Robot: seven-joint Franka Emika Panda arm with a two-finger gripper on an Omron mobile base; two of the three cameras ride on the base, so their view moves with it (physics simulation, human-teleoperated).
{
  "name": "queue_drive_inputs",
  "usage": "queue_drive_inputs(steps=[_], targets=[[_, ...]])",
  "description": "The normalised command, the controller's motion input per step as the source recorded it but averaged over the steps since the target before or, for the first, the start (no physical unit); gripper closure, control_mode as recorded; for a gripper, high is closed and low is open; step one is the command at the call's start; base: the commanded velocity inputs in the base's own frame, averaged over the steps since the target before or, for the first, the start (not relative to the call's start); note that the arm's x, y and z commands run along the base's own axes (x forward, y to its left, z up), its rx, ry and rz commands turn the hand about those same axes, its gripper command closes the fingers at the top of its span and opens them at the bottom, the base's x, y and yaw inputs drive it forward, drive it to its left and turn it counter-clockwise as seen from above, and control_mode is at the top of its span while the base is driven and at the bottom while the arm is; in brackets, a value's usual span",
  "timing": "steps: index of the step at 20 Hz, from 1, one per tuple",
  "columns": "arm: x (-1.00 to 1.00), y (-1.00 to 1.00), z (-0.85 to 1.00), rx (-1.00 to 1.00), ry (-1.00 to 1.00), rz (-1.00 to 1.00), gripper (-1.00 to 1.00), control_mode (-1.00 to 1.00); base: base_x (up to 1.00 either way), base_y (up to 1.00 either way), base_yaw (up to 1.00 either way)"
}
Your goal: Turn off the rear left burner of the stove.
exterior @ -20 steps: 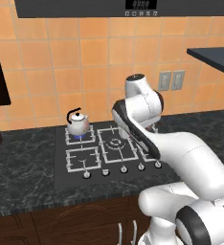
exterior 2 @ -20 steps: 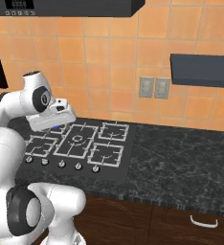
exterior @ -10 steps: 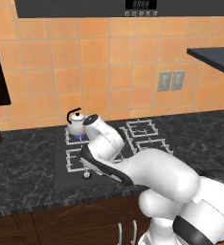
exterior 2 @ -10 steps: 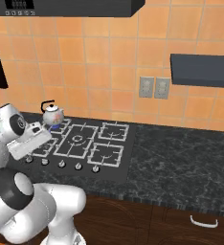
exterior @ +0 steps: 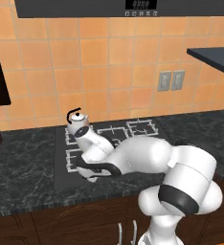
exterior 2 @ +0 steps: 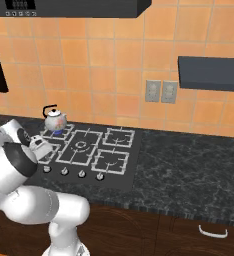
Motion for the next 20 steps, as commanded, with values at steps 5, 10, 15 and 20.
queue_drive_inputs(steps=[5,10,15,20], targets=[[0.20,0.00,-0.28,0.00,0.04,0.03,-1.00,-1.00,0.00,0.00,0.00],[0.05,-0.01,-0.21,0.00,0.04,0.01,-1.00,-1.00,0.00,0.00,0.00],[0.04,-0.04,-0.27,0.00,0.00,0.00,-1.00,-1.00,0.00,0.00,0.00],[0.16,0.00,-0.09,0.00,0.00,0.00,-1.00,-1.00,0.00,0.00,0.00]])
